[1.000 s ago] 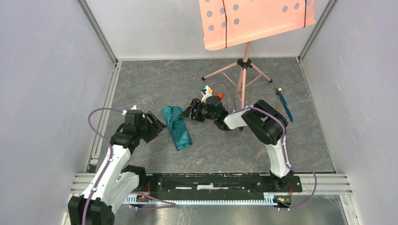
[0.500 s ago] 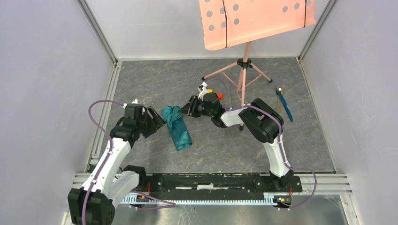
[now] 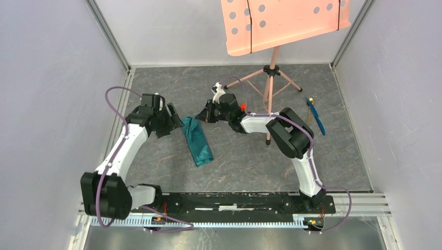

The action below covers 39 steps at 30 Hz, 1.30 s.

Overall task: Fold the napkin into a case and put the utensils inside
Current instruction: Pick up the top corner of the smaller rectangle folded napkin from the center of the board, then fold the top corner of the smaller-rectangle-folded napkin at the center of the board.

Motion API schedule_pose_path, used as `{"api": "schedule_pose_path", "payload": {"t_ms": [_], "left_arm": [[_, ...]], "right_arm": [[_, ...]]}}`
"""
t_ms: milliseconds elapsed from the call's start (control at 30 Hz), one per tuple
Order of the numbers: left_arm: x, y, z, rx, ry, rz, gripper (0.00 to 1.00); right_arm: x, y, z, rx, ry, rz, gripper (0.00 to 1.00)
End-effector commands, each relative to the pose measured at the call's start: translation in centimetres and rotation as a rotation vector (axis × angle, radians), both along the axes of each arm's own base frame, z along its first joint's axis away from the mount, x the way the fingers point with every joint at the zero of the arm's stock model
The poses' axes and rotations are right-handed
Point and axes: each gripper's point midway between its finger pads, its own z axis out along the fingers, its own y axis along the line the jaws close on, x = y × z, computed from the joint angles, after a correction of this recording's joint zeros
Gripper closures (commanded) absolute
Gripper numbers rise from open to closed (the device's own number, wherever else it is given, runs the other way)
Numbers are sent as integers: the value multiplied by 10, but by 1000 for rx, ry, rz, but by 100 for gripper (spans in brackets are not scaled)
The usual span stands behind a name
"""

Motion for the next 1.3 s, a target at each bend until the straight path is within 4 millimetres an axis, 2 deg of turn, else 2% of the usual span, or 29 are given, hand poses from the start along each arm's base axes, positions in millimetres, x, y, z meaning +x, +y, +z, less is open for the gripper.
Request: {"api": "schedule_pose_path", "payload": {"t_ms": [0,100,200,333,467,600,800,1000,1267], "left_arm": [[17,2,2,52,26,-87,25],[29,-7,-8,25,99,-119,36],[47,-13,-12,5,90,-126,42],[73,-5,-25,97,62,-127,46],[91,1,-36,178,68,-179,55],[106,-12,-50,228,50,-288,59],[126,-24,-55,384,-19,-373,60],[132,-28,-73,461,25,-404,60],[130,-26,-75,560,28,-418,63]], "right_arm": [[13,11,11,-103,-112,71,100],[17,14,9,-163,-129,96,100],[18,16,4,-208,-128,115,100],[17,15,-2,-222,-128,128,100],[16,18,-2,-202,-123,152,100],[17,20,-1,-189,-120,156,100],[17,21,4,-152,-107,160,100],[15,22,5,-137,-100,162,100],[16,23,11,-123,-103,160,100]]}}
